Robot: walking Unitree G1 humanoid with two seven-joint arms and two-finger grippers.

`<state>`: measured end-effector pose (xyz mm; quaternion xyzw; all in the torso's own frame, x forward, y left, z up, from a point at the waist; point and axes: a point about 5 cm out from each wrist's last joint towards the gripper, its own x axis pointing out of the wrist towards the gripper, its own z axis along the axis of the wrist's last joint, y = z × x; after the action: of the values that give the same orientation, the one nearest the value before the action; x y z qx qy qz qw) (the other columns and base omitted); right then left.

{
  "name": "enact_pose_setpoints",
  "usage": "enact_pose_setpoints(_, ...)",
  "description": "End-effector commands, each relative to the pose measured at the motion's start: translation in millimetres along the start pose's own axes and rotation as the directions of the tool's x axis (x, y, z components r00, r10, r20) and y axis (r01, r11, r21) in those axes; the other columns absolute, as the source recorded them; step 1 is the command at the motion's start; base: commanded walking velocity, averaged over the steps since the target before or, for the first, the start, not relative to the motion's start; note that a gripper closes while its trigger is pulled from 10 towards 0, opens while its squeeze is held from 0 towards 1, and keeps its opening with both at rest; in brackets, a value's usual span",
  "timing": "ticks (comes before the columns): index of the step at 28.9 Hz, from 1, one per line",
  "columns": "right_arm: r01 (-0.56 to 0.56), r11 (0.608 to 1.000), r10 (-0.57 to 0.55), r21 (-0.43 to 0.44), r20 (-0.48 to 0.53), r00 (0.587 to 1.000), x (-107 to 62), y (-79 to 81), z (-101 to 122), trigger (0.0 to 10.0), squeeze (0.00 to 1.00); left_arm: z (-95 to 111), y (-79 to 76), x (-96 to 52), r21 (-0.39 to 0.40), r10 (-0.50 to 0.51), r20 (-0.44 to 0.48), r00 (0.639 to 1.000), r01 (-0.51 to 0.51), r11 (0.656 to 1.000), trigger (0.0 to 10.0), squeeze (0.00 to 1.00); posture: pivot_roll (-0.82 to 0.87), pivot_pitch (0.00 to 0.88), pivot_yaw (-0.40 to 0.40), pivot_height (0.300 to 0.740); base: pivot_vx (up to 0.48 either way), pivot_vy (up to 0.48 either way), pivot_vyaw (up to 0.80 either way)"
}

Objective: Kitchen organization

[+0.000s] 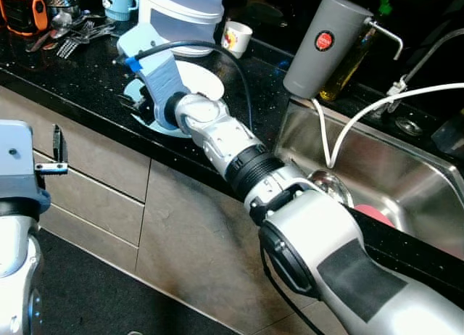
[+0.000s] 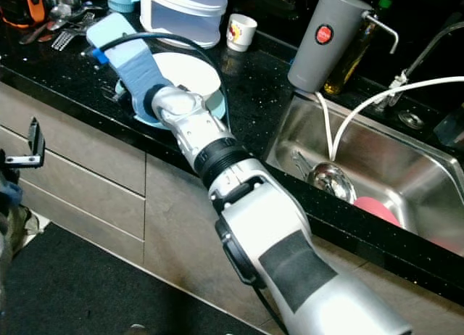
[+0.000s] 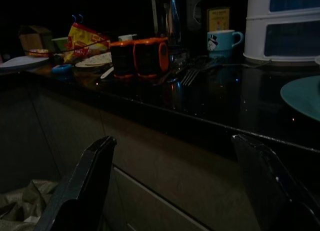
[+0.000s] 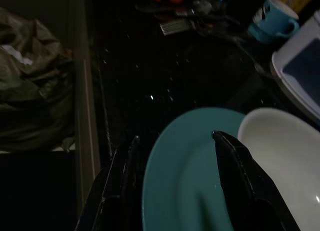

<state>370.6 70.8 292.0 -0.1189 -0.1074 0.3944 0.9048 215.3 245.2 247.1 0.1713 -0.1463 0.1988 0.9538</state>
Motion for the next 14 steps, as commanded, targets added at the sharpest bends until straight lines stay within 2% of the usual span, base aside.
enact_pose_setpoints(1,0.019,1.0,-0.019,0.005,-0.022,1.0,-0.6,-2.5,-4,10.0,0.0,1,-2.0,-2.0,0.003,-0.013,0.002,1.0,0.013,1.0,10.0,0.0,0.33,0.0,-0.245,0.74,0.0,0.0,0.0)
enact_pose_setpoints(7,0.069,0.997,-0.071,-0.033,-0.055,0.996,-1.0,-6.4,-7,10.0,0.0,4,0.4,-5.2,0.012,-0.005,0.005,1.0,0.005,1.0,10.0,0.0,0.35,0.0,-0.256,0.74,0.0,0.0,0.0)
enact_pose_setpoints(14,0.149,0.989,-0.149,0.007,-0.005,0.989,-5.2,-29.2,6,10.0,0.0,4,3.7,-9.1,0.019,0.003,0.0,1.0,-0.003,1.0,10.0,0.0,0.35,0.004,-0.254,0.74,0.0,0.0,0.0)
